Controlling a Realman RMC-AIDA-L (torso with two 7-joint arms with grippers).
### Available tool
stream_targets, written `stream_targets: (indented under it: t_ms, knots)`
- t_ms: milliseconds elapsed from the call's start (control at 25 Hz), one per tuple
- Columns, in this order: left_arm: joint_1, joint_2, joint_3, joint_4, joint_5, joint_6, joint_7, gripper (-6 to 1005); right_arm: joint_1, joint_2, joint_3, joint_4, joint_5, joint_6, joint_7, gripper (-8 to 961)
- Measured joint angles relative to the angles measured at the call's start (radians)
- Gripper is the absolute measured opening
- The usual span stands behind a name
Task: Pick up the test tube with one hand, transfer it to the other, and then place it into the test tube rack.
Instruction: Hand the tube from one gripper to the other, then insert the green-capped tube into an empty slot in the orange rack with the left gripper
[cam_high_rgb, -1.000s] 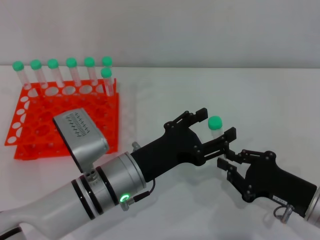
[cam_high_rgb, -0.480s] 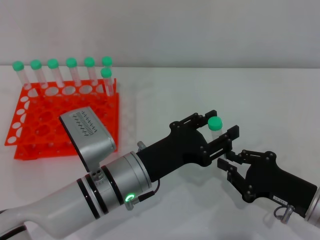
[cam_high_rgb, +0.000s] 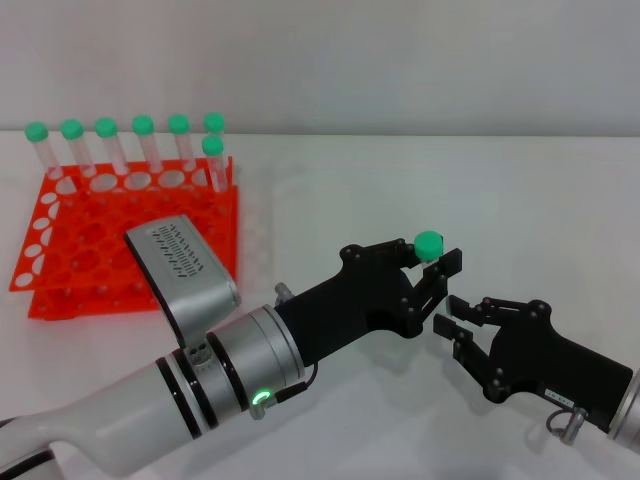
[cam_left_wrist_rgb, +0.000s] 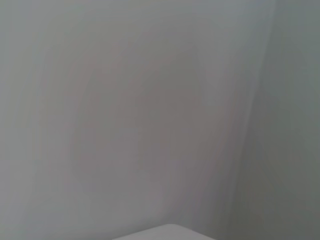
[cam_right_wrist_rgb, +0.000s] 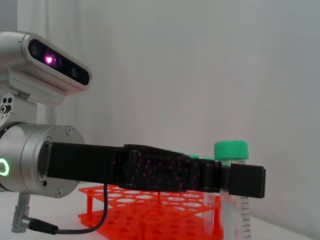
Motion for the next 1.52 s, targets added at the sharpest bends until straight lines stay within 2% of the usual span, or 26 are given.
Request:
stream_targets:
  t_ms: [160,520,680,800,880,920,1120,1320,1520]
  knots:
    - [0.0,0.0,0.0,-0.001,-0.003,-0.001,0.024,251,0.0,0.0,0.012,0.004,0.0,0.001,0.0,190]
    - [0.017,0.004,-0.01,-0.013,-0.014,-0.02,0.062,211,0.006,0.0,0.038,0.011,0.0,-0.007,0.001,225]
    - [0.046,0.009,-0.024,-0.005,-0.082,-0.061,0.122,215,0.007,0.0,0.082,0.035,0.0,-0.016,0.004,240]
    - [0.092,0.011,-0.098,0.007,-0.11,-0.086,0.186,219,0.006,-0.001,0.19,0.07,0.002,-0.04,0.003,386]
    - [0.135,0.008,-0.216,0.031,-0.113,-0.096,0.24,221,0.006,-0.002,0.269,0.095,0.001,-0.056,0.003,484]
    - [0.135,0.008,-0.216,0.031,-0.113,-0.096,0.24,222,0.006,-0.004,0.329,0.11,0.001,-0.064,0.001,521]
    - [0.132,0.011,-0.408,0.119,-0.123,-0.098,0.257,228,-0.003,-0.008,0.628,0.137,0.002,-0.067,0.0,708]
    - [0.078,0.017,-0.517,0.194,-0.167,-0.096,0.264,234,0.001,-0.008,0.771,0.137,0.002,-0.057,-0.002,700]
    - [0.016,0.021,-0.561,0.244,-0.171,-0.086,0.272,240,0.019,-0.007,0.815,0.137,0.001,-0.057,-0.017,699]
